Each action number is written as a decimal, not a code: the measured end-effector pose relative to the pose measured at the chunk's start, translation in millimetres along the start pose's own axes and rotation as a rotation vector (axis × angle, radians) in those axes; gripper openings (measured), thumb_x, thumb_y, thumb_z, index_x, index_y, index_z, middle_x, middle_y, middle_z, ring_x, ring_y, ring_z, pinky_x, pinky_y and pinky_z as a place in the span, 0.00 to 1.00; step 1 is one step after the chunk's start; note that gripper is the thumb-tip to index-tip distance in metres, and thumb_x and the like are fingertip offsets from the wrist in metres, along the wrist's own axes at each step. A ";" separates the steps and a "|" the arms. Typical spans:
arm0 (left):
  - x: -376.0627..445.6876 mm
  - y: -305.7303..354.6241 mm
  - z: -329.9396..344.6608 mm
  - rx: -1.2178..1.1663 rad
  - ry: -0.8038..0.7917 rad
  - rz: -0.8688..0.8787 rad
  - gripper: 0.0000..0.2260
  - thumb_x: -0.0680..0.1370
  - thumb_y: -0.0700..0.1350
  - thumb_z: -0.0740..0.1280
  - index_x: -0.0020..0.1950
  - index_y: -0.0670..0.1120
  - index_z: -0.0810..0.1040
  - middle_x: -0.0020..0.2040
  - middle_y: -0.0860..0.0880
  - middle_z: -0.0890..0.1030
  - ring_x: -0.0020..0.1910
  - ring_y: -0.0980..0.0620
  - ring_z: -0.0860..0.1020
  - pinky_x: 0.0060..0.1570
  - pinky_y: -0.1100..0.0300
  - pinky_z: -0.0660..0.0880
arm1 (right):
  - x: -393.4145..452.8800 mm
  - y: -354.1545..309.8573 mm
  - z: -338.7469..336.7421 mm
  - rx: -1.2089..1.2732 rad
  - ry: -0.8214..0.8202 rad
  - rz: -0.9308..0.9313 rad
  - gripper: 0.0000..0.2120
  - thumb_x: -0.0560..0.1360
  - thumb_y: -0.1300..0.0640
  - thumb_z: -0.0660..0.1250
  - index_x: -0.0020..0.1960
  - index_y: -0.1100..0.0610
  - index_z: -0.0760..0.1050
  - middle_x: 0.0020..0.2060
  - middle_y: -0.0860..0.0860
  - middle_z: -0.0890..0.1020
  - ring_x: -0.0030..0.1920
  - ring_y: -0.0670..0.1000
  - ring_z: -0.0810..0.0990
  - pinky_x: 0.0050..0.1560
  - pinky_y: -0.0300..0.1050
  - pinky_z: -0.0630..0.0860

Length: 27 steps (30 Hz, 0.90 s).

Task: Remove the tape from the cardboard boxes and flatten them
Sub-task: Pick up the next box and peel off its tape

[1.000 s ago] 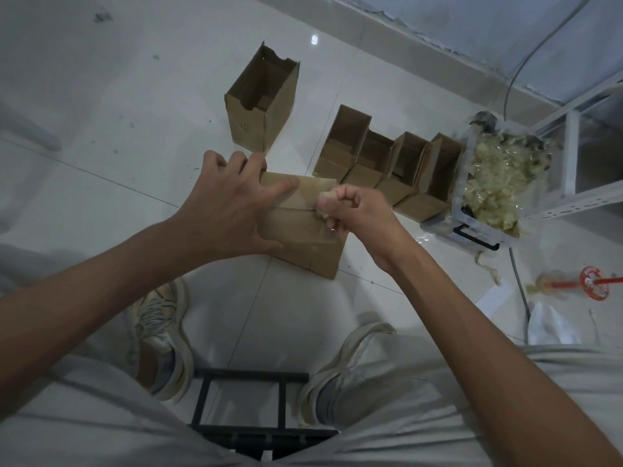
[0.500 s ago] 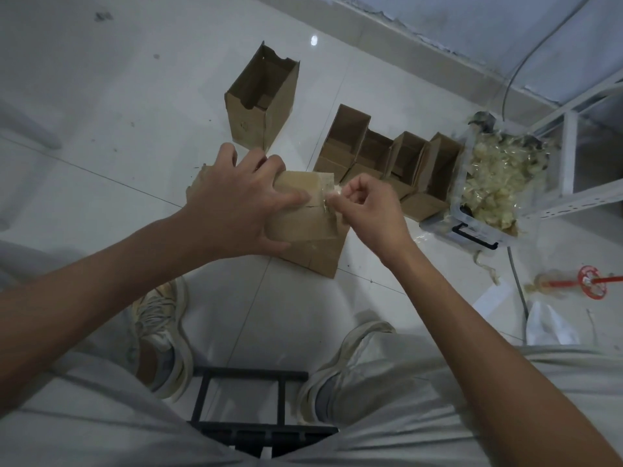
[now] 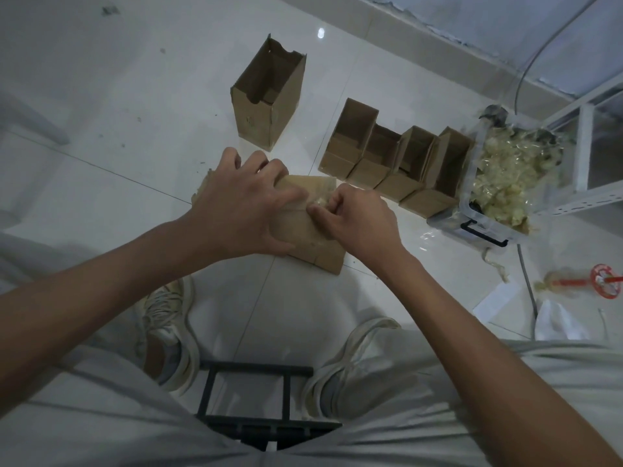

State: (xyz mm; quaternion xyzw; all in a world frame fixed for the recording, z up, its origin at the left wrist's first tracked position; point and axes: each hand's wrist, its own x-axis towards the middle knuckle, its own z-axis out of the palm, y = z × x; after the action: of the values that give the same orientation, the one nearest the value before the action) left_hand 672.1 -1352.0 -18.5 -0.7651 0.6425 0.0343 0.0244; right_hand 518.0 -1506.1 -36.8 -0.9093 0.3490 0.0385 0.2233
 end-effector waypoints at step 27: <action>-15.7 9.7 2.2 -0.187 0.047 0.017 0.35 0.67 0.75 0.67 0.67 0.56 0.77 0.65 0.47 0.78 0.58 0.44 0.75 0.54 0.45 0.72 | -15.8 6.6 -16.8 -0.082 0.046 -0.049 0.24 0.79 0.30 0.51 0.48 0.51 0.67 0.35 0.47 0.77 0.33 0.51 0.76 0.35 0.49 0.74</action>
State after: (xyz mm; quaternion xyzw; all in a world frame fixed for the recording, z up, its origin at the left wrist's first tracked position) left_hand 659.7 -1338.1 -19.3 -0.7591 0.6434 0.0766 -0.0625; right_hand 500.3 -1508.0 -20.7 -0.9267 0.3296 0.0265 0.1786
